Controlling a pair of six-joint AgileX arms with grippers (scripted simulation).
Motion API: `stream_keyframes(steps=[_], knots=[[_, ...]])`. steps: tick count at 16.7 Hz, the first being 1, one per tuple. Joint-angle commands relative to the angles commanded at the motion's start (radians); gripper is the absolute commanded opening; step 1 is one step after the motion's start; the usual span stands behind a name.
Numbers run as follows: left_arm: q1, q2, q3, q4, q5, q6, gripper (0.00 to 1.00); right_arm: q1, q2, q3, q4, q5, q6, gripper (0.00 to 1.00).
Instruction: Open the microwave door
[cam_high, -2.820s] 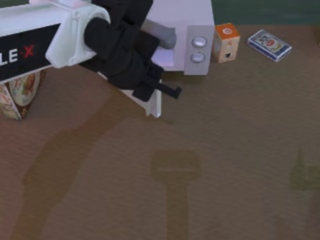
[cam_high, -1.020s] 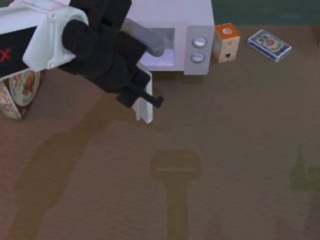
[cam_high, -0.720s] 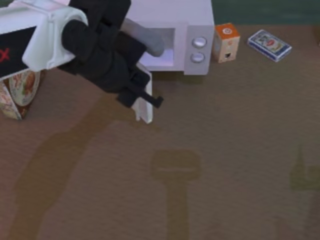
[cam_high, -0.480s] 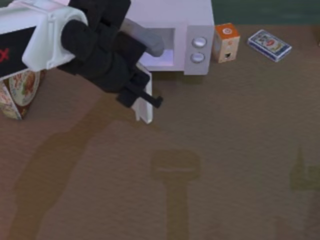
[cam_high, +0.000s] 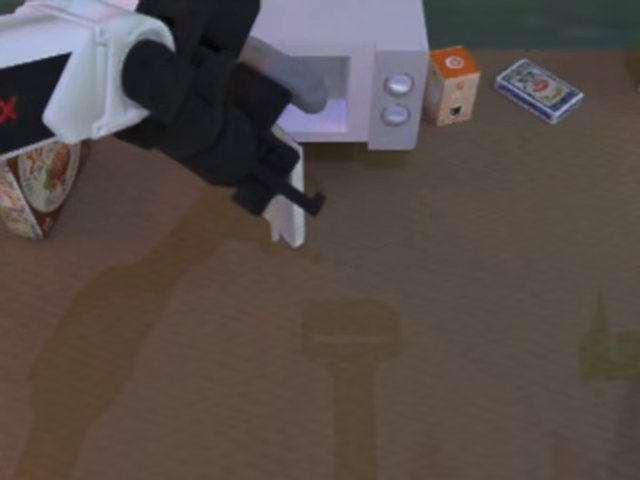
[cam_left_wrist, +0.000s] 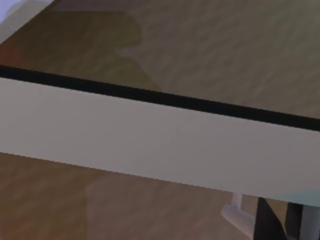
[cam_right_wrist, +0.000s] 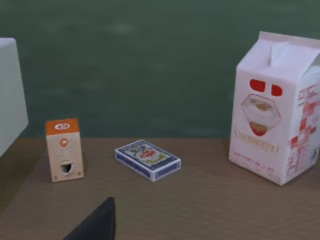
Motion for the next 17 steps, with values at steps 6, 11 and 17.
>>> stream_keyframes(steps=[6,11,17], knots=[[-0.004,0.003,-0.004,0.0,0.006,-0.003,0.0,0.0,0.0,0.0,0.0,0.0,0.0,1.0],[0.022,-0.014,-0.021,-0.011,0.039,0.064,0.0,0.0,0.0,0.0,0.0,0.0,0.0,1.0],[0.068,-0.046,-0.051,-0.026,0.095,0.176,0.0,0.0,0.0,0.0,0.0,0.0,0.0,1.0]])
